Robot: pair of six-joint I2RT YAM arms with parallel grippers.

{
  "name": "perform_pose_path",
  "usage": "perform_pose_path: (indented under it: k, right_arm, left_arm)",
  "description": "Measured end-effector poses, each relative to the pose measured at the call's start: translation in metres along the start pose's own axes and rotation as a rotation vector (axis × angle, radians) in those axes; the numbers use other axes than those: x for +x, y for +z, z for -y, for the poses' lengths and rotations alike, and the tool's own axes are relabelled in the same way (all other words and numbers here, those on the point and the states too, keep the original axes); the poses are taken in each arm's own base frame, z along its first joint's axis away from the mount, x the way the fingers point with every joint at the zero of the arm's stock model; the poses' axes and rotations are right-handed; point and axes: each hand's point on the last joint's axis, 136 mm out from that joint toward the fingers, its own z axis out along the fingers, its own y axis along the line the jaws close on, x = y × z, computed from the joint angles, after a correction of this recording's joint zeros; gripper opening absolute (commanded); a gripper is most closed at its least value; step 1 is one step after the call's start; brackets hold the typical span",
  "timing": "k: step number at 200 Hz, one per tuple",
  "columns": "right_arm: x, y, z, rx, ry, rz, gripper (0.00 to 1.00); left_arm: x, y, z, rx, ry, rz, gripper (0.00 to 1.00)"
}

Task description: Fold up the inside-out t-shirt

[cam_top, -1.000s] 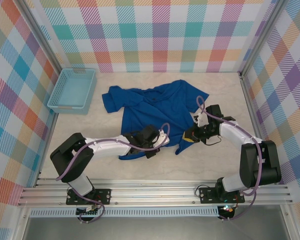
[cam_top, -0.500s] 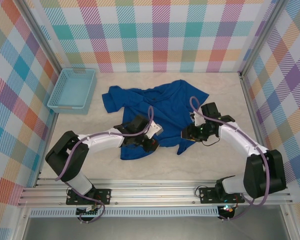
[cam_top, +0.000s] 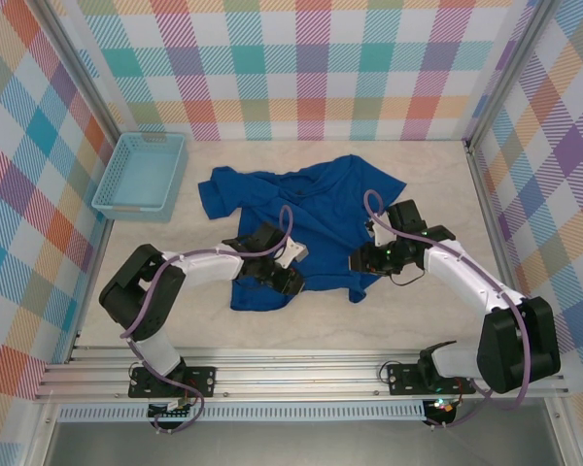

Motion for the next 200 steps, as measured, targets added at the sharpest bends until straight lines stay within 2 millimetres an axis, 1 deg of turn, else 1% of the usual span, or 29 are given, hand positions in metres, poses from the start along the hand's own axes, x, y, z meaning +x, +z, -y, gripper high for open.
perform_pose_path:
  k: [30, 104, 136, 167, 179, 200]
  right_arm:
    - [0.0, 0.0, 0.0, 0.0, 0.0, 0.0, 0.34]
    - [0.001, 0.002, 0.001, 0.003, 0.003, -0.01, 0.33]
    - [0.001, 0.003, 0.001, 0.003, 0.003, -0.012, 0.32]
    - [0.001, 0.003, 0.001, 0.003, 0.002, -0.013, 0.31]
    - [0.002, 0.004, 0.001, 0.003, 0.003, -0.014, 0.31]
    - [0.002, 0.004, 0.001, 0.003, 0.003, -0.014, 0.31]
  left_arm:
    - [0.0, -0.001, -0.001, 0.008, -0.007, -0.001, 0.32]
    - [-0.002, -0.004, -0.006, 0.007, -0.021, 0.007, 0.34]
    - [-0.004, -0.007, -0.01, 0.008, -0.037, 0.016, 0.37]
    - [-0.006, -0.009, -0.008, 0.024, -0.041, 0.022, 0.4]
    - [-0.005, -0.009, -0.007, 0.029, -0.041, 0.021, 0.4]
    - [-0.005, -0.009, -0.007, 0.03, -0.041, 0.02, 0.31]
